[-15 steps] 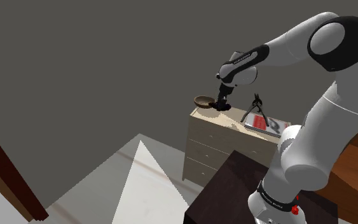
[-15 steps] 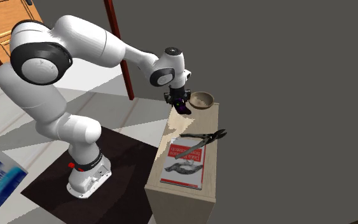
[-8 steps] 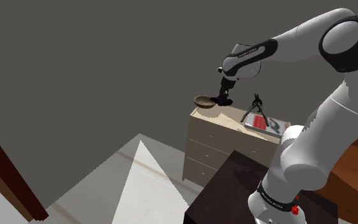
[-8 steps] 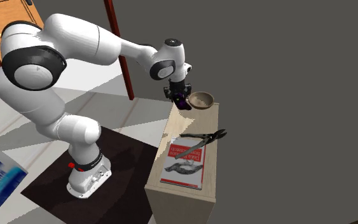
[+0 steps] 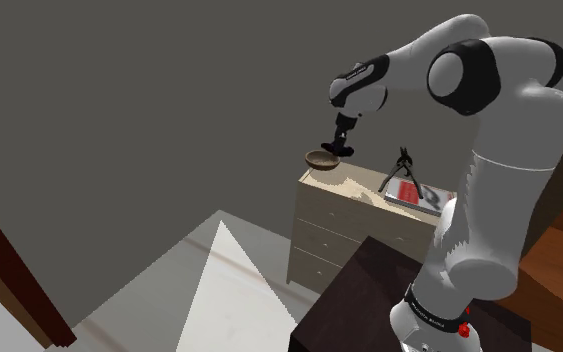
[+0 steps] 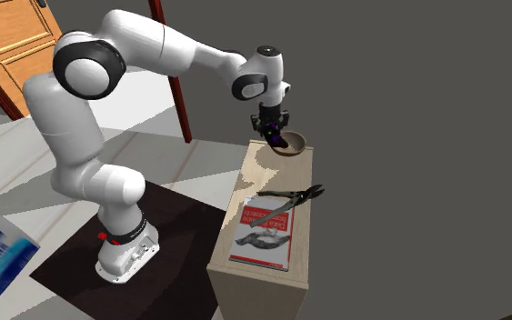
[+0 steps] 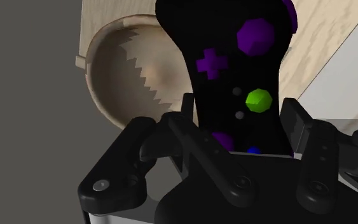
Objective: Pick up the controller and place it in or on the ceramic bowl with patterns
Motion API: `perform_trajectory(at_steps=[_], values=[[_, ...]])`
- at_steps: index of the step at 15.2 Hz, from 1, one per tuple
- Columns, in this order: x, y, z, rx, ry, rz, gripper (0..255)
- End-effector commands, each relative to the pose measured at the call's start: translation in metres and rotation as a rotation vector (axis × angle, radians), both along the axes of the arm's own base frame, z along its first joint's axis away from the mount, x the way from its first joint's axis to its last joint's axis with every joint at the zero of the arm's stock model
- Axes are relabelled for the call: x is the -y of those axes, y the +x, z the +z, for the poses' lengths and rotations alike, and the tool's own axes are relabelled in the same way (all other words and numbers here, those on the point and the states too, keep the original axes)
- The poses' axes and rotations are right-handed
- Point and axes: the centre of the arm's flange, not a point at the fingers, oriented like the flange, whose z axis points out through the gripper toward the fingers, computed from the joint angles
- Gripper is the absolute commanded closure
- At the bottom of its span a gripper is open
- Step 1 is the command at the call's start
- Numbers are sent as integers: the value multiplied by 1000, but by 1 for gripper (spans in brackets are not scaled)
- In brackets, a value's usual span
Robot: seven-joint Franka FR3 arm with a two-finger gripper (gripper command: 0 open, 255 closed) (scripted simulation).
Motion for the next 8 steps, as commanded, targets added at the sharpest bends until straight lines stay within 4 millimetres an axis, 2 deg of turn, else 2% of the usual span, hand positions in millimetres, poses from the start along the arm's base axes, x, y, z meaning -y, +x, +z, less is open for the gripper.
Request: perform_trajectory(at_steps=[1,6,8], values=[[12,25,-2,3,2,1,255],[41,86,-5,3,2,1,255],[41,86,-16,3,2,1,255]])
